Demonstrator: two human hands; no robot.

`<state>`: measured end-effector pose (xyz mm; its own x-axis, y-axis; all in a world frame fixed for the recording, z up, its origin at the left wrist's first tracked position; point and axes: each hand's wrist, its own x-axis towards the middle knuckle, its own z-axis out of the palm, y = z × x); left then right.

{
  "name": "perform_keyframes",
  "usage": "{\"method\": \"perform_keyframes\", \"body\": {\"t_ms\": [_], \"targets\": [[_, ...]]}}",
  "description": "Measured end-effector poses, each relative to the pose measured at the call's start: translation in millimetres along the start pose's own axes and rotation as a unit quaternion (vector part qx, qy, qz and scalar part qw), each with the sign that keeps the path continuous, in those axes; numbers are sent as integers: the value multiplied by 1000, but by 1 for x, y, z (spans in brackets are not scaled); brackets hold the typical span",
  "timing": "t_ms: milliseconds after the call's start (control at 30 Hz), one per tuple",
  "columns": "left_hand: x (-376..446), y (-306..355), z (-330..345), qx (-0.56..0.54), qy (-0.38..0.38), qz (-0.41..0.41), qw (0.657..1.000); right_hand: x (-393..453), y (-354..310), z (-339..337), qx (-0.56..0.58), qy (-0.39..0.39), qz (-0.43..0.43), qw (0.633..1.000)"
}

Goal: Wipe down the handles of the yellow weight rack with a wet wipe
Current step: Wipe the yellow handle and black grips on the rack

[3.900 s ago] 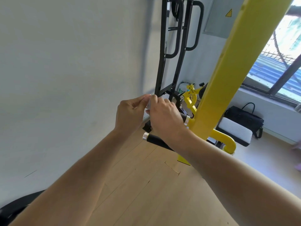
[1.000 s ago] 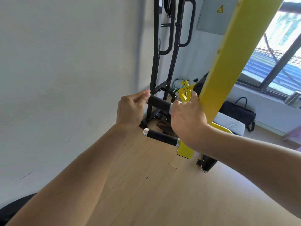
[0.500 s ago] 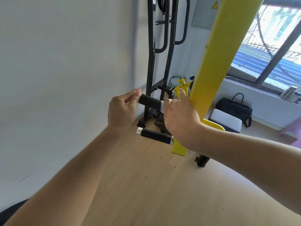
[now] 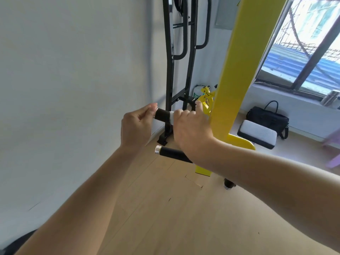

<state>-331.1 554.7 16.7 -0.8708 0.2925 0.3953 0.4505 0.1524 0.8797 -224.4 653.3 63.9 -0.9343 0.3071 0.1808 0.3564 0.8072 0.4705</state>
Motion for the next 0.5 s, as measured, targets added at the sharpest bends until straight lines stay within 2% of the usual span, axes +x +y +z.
{"method": "perform_keyframes", "body": {"t_ms": [100, 167, 200, 267, 333, 367, 433, 500], "targets": [[-4, 1, 2, -1, -2, -14, 1000, -29, 15, -10, -127, -30, -44, 991], [-6, 3, 3, -21, -2, -41, 999, -48, 25, -21, -131, -13, -89, 987], [-8, 5, 3, -38, -2, -64, 997, -59, 28, -26, -92, 0, -115, 989], [-15, 11, -1, -81, -5, -114, 990, -79, 31, -34, 48, 31, -142, 988], [-33, 16, -10, -89, 6, -136, 987, -100, 32, -35, 246, 31, -102, 963], [-46, 17, -17, -79, 12, -134, 988, -108, 30, -35, 339, 7, -71, 938], [-81, 23, -21, -63, 19, -134, 989, -118, 27, -26, 504, -12, -9, 864], [-121, 27, -23, -57, 27, -145, 987, -131, 25, -14, 598, -6, 6, 801]]}}
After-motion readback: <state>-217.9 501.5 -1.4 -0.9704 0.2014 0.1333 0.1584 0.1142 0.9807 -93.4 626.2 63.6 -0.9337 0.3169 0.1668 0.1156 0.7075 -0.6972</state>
